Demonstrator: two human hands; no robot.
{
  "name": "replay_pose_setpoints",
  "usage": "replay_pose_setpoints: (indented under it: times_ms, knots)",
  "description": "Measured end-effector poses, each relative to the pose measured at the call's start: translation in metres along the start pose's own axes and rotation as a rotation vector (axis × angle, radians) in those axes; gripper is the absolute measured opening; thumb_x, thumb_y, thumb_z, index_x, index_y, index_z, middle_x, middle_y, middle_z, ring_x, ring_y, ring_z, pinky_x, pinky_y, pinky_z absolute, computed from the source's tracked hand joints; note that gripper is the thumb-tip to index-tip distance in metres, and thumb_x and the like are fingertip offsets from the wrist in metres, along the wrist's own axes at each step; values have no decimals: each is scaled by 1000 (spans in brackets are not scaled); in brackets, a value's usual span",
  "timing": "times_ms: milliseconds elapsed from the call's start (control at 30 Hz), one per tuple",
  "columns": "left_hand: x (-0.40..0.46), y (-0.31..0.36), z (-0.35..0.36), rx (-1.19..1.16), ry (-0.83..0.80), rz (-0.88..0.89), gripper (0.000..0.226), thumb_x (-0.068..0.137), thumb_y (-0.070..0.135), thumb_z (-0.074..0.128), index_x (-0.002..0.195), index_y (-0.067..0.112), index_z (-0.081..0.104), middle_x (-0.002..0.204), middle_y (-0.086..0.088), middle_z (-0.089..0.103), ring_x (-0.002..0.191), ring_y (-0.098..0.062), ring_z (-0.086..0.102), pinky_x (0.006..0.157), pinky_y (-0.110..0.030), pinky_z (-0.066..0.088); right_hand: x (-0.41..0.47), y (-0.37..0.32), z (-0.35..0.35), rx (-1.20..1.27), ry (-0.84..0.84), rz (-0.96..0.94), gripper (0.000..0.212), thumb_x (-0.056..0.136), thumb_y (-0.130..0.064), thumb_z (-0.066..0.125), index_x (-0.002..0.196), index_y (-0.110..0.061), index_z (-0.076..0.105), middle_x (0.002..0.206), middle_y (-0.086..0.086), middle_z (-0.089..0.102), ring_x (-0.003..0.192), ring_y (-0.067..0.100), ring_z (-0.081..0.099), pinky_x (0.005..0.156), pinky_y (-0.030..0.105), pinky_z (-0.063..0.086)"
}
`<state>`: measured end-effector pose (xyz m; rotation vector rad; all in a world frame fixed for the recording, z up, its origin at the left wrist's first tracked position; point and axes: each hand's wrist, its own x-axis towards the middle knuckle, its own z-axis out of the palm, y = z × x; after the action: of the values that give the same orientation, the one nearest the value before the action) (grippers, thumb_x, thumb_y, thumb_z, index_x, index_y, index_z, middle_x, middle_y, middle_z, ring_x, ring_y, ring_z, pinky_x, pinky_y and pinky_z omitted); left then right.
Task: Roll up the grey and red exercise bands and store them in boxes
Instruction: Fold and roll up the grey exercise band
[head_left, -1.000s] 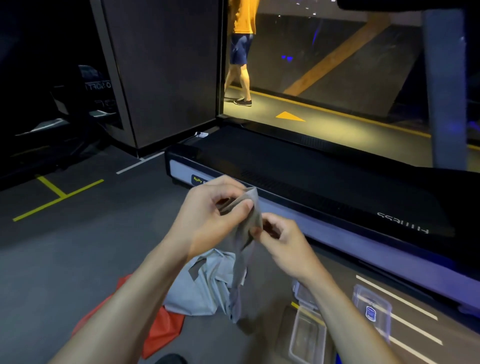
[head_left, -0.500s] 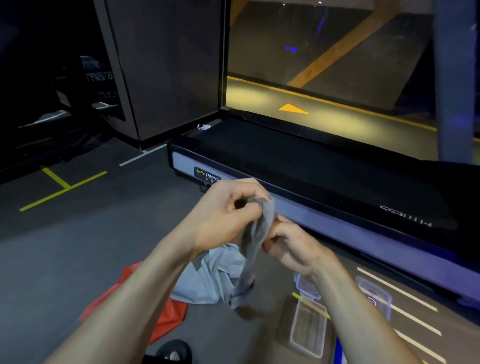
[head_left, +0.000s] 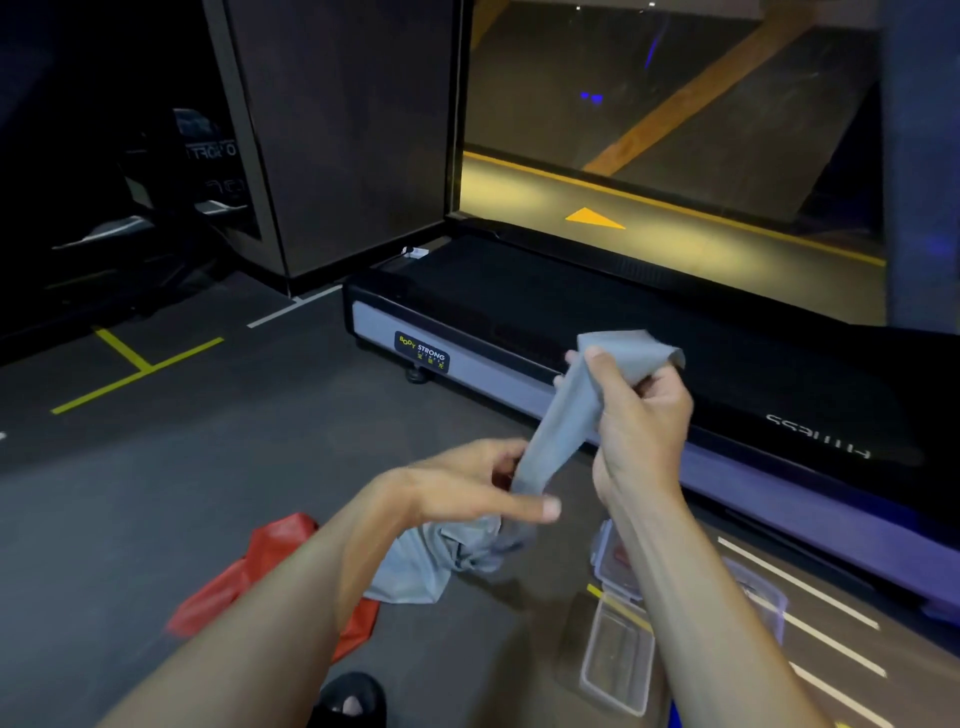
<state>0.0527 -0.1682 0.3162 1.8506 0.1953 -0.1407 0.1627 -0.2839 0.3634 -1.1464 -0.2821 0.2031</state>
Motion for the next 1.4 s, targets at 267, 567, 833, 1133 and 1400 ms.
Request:
replay_pose_setpoints:
  times_ms: [267,567,833,1133,1400]
  knots:
    - [-1,-1,-9,-85,235,97,6,102,14,59,98,11,56,73,3,64,52,-12,46,51,-25,39,31,14,-41,-290,139,211,63,82,-27,85,132,-15,49,117,6,68,105,22,70,79,41,61]
    - [-5,21,-13,-370,195,173,43,103,32,54,85,-6,61,52,-7,47,41,-14,33,52,-31,29,6,10,-39,-545,-909,212,46,91,-47,67,129,-19,67,127,0,71,123,13,63,106,30,46]
    - [-13,12,-21,-102,240,27,44,105,39,52,87,1,67,65,-8,62,53,-21,49,52,-27,42,10,7,-47,-424,-910,335,20,84,-24,77,96,-8,74,90,21,68,83,27,63,84,44,52]
    - [-15,9,-30,-333,359,97,43,102,31,56,74,-2,62,48,-5,38,38,-12,30,42,-21,25,19,2,-61,-523,-915,398,50,77,-20,86,123,-11,68,110,17,75,94,23,71,85,31,57]
    - [-22,-9,-46,-59,498,-126,38,96,26,61,65,9,50,47,-3,32,40,-17,29,49,-27,27,25,-10,-74,-397,-630,303,17,68,-16,84,82,-18,76,81,4,73,74,17,68,66,21,54]
